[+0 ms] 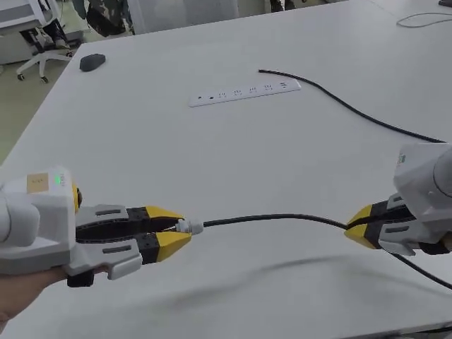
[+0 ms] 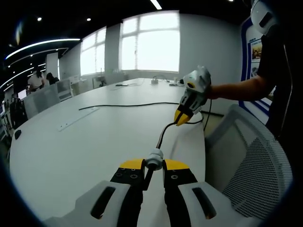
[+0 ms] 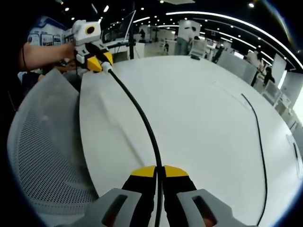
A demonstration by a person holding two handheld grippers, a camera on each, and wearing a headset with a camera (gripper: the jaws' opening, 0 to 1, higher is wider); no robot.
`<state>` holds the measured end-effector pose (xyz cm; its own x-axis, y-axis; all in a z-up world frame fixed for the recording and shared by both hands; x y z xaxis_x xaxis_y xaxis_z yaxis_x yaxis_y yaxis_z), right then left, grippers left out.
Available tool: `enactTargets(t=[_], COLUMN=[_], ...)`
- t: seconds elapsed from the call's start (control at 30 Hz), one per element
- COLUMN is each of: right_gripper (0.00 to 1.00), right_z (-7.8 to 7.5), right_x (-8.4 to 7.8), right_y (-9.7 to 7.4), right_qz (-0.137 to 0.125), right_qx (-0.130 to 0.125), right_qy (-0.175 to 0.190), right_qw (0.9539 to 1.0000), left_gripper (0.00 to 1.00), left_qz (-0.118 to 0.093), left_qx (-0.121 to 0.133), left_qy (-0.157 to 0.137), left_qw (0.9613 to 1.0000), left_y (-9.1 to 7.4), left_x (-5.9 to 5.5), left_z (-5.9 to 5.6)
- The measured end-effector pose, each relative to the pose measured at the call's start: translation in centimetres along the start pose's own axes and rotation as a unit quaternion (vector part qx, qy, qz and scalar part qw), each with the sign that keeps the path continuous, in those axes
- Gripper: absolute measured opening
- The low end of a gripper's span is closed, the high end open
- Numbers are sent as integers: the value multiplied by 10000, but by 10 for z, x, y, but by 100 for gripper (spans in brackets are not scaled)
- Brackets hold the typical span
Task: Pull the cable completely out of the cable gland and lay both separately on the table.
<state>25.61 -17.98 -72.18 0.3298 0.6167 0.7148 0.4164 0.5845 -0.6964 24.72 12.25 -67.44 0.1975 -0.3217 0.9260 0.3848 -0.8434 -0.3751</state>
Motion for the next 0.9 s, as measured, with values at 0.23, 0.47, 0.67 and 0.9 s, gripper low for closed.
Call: enactTargets(t=[0.23,0.47,0.67,0.9], right_gripper=[6,11,11,10], right_z=[-1,5,41,79], right_x=[5,44,109,137], right_y=[1,-1,10,46], right_qz=[-67,-795,-1495,-1152], right_qx=[8,231,946,1493], right_qy=[-22,236,-148,-1078], right_qw=[10000,9963,9841,9761], left_gripper=[15,15,15,15], left_qz=[28,-50,-57,8], left_qx=[27,67,78,29], left_qy=[150,86,88,170], left_qw=[9999,9999,9999,9999], left_y=[-3,-6,-9,-13], left_x=[2,0,0,1], left_z=[-3,-3,-5,-8])
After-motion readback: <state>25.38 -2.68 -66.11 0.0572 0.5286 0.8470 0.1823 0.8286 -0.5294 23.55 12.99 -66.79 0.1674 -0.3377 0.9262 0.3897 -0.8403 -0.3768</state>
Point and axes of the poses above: the centre of the closed fingertips' face, and the gripper's own axes: y roughly forward along the fingers, z roughly to its left, x roughly out of its top, the point moved 8 cm from there along -y, roughly backward along the fingers, and after that the axes turned 3 degrees about -z, right-handed, at the moved point
